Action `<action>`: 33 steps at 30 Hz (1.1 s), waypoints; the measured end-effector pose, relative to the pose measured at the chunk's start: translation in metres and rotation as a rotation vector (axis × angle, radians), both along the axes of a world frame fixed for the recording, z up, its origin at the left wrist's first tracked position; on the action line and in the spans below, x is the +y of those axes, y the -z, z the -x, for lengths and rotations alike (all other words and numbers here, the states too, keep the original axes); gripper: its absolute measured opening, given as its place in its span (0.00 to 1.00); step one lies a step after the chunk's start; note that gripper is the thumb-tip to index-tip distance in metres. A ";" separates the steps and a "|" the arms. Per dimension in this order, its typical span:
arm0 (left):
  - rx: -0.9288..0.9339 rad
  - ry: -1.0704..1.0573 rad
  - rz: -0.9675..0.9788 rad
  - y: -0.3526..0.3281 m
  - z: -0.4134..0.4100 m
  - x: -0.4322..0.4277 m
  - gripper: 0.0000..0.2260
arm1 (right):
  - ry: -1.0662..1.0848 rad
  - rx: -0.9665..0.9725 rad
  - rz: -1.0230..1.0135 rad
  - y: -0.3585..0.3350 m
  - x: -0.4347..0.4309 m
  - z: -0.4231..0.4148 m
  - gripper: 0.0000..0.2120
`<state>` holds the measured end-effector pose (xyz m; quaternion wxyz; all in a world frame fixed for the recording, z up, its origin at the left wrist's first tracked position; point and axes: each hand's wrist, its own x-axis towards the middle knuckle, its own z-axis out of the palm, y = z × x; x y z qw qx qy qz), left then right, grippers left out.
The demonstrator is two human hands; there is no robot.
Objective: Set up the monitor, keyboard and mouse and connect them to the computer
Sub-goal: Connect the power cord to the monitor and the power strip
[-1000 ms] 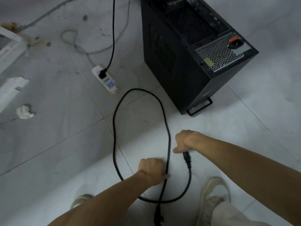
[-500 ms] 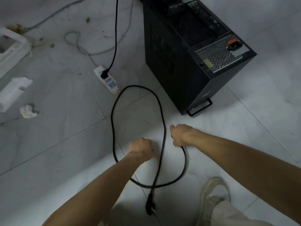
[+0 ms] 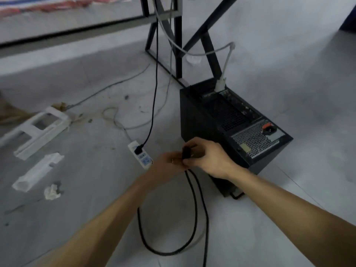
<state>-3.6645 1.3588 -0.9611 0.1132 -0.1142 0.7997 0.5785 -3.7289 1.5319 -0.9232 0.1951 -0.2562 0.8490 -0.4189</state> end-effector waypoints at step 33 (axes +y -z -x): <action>0.755 0.118 0.416 -0.096 0.088 0.057 0.13 | -0.043 0.042 0.233 -0.101 0.086 0.100 0.20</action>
